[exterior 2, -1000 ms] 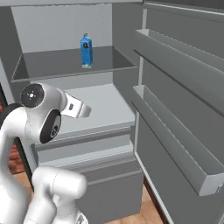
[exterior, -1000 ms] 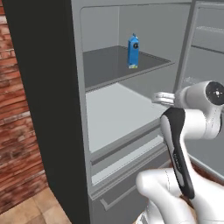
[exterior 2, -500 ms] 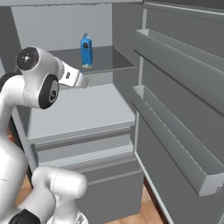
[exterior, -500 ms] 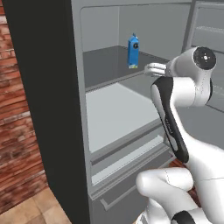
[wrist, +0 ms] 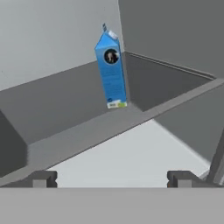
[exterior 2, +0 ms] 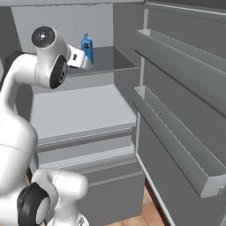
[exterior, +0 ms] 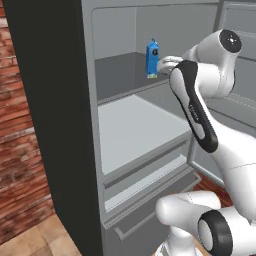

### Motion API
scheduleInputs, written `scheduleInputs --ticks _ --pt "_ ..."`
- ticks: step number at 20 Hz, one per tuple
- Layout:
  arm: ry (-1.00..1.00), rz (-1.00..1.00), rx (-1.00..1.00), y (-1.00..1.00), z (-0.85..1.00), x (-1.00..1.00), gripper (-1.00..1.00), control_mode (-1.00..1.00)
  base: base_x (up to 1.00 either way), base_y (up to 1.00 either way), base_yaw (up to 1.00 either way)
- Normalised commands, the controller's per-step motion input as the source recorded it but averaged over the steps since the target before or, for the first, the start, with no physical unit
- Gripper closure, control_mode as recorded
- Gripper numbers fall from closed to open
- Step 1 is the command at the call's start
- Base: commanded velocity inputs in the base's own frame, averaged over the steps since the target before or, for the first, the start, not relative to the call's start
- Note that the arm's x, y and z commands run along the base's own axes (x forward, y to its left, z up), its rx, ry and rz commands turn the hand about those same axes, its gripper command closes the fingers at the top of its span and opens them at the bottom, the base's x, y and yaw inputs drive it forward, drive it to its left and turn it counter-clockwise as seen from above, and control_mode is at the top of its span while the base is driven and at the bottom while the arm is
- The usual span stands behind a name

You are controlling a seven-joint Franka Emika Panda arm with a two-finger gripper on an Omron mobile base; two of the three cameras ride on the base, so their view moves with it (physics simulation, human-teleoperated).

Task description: Take a sugar cube from the saucer and place it inside the coffee. Then, grab milk from the fridge and place it next to the coffee on the counter to sweeten the coffee.

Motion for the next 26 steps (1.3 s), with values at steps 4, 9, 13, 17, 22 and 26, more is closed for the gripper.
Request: scheduleInputs --ticks 4,9,13,17,22,26 --pt "-0.04 -0.03 -0.12 0.39 -0.05 0.61 -1.00 -1.00 0.00 0.00 0.00" --pt "-0.06 -0.11 -0.15 0.05 -0.23 0.42 -1.00 -1.00 0.00 0.00 0.00" --pt "0.06 -0.09 0.00 -0.07 -0.08 0.45 -1.00 -1.00 0.00 0.00 0.00" --pt "0.04 -0.05 0.03 0.00 0.00 0.37 -1.00 -1.00 0.00 0.00 0.00" --pt "0.00 -0.03 0.02 0.00 0.00 0.32 -1.00 -1.00 0.00 0.00 0.00" --pt "-0.01 0.00 0.00 -0.07 -0.06 0.22 -1.00 -1.00 0.00 0.00 0.00"
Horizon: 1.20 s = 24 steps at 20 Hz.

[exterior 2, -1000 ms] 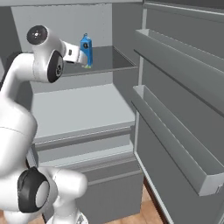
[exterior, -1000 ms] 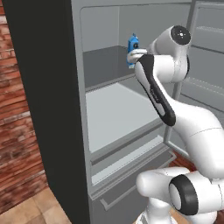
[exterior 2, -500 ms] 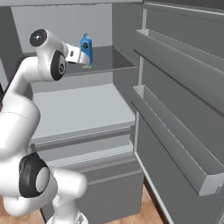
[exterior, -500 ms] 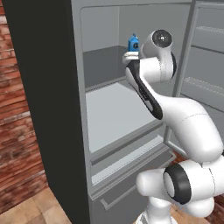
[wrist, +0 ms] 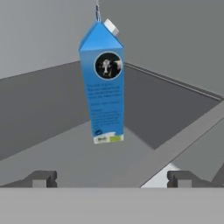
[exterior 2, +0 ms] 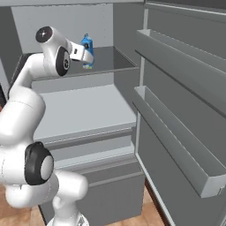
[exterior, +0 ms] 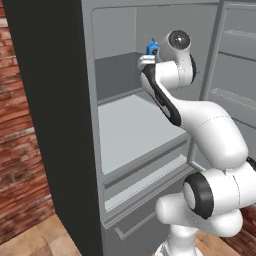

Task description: Take a sugar cube from the saucer and place it inside the coffee. Then, grab milk from the fridge and place it next to the coffee on the counter to sweeten the coffee.

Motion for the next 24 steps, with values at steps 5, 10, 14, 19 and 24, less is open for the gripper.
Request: scheduleInputs --ticks 5,10,14,19,24 --pt "0.00 0.00 0.00 -0.10 -0.01 0.20 -1.00 -1.00 0.00 0.00 0.00" --pt "0.00 0.00 0.00 -0.04 0.00 0.19 -1.00 -1.00 0.00 0.00 0.00" --pt "0.00 0.00 0.00 0.00 0.00 0.25 -1.00 -1.00 0.00 0.00 0.00" --pt "0.00 0.00 0.00 0.00 0.00 0.23 -1.00 -1.00 0.00 0.00 0.00" --pt "0.00 -0.01 0.00 0.00 0.00 0.25 -1.00 -1.00 0.00 0.00 0.00"
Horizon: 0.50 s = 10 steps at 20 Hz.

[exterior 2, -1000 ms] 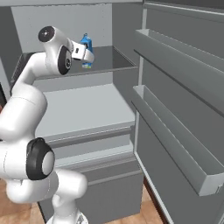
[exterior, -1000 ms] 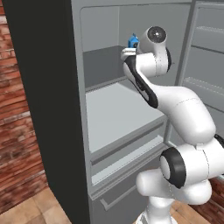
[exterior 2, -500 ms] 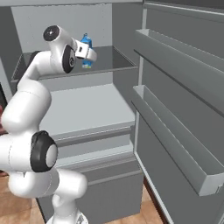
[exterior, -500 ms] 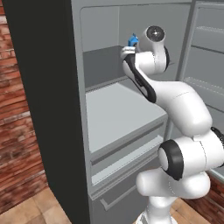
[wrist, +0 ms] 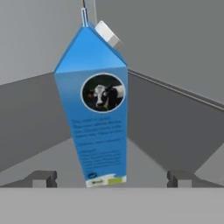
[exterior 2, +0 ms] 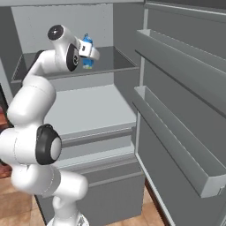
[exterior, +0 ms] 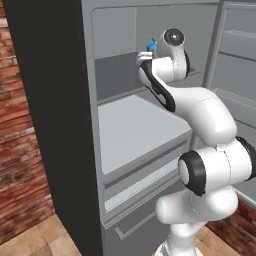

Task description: Take a sugar cube from the saucer and place it inside the coffee. Then, grab milk from the fridge and place it next to the coffee on the counter to sweeten the coffee.

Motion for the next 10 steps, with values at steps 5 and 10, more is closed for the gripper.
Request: scheduleInputs --ticks 5,10 --pt "0.00 -0.01 0.00 0.00 -0.02 0.21 -1.00 -1.00 0.00 0.00 0.00" --pt "0.00 -0.01 0.00 0.00 -0.03 0.21 -1.00 -1.00 0.00 0.00 0.00"
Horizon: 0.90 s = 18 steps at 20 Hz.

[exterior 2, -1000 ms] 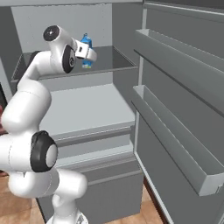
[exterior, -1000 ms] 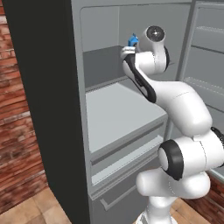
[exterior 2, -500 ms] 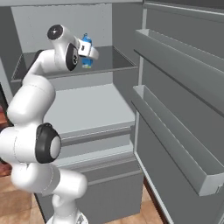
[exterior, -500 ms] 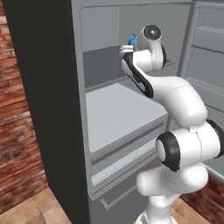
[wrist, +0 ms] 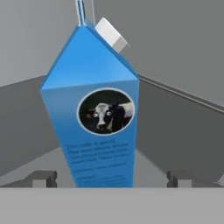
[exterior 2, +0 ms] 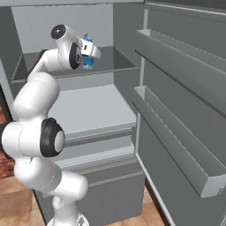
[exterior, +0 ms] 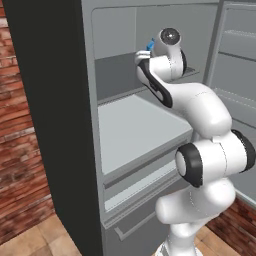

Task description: Take a sugar cube from the saucer and place it inside the coffee. Then, grab milk from the fridge and place it next to the coffee on the counter to sweeten the coffee.

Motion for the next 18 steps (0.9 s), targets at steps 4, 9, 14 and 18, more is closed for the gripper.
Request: scheduleInputs --ticks 4,9,14,18 --pt "0.00 0.00 0.00 0.00 -0.03 0.19 -1.00 -1.00 0.00 0.00 0.00" --pt "0.00 0.00 0.00 0.00 -0.03 0.17 -1.00 -1.00 0.00 0.00 0.00" --pt "0.00 0.00 0.00 0.00 -0.08 0.21 -1.00 -1.00 0.00 0.00 0.00" --pt "0.00 0.00 0.00 0.00 -0.11 0.23 -1.00 -1.00 0.00 0.00 0.00"
